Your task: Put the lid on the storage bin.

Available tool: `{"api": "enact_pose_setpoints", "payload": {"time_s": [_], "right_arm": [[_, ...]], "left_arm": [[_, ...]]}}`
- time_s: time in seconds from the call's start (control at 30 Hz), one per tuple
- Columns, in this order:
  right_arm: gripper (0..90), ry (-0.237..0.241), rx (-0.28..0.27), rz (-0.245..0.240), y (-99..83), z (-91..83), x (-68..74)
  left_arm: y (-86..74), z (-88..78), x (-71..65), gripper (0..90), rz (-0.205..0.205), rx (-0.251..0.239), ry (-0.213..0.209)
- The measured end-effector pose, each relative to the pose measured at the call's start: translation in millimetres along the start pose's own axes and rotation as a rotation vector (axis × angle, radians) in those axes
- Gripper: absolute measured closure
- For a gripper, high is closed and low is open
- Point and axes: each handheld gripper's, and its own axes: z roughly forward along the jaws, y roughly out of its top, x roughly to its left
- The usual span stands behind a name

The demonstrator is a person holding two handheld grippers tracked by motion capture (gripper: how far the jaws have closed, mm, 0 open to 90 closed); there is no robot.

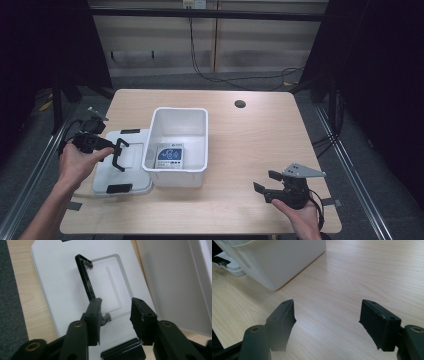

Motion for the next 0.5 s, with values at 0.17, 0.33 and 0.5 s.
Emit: {"api": "enact_pose_setpoints", "payload": {"time_s": [0.17,0.33,0.5], "right_arm": [[27.8,-0.002,0.006,0.006,-0.3,0.3,-0.1],[27.8,0.001,0.009,0.001,-0.4,0.7,0.1],[27.8,0.002,0.014,0.004,-0.7,1.1,-0.1]], "left_arm": [[5.5,6.7,2.9,65.3,-0.036,0.029,0.014],[10.7,16.8,6.4,67.0,-0.056,0.060,0.035],[12.8,25.6,14.0,65.9,-0.093,0.073,0.051]]}}
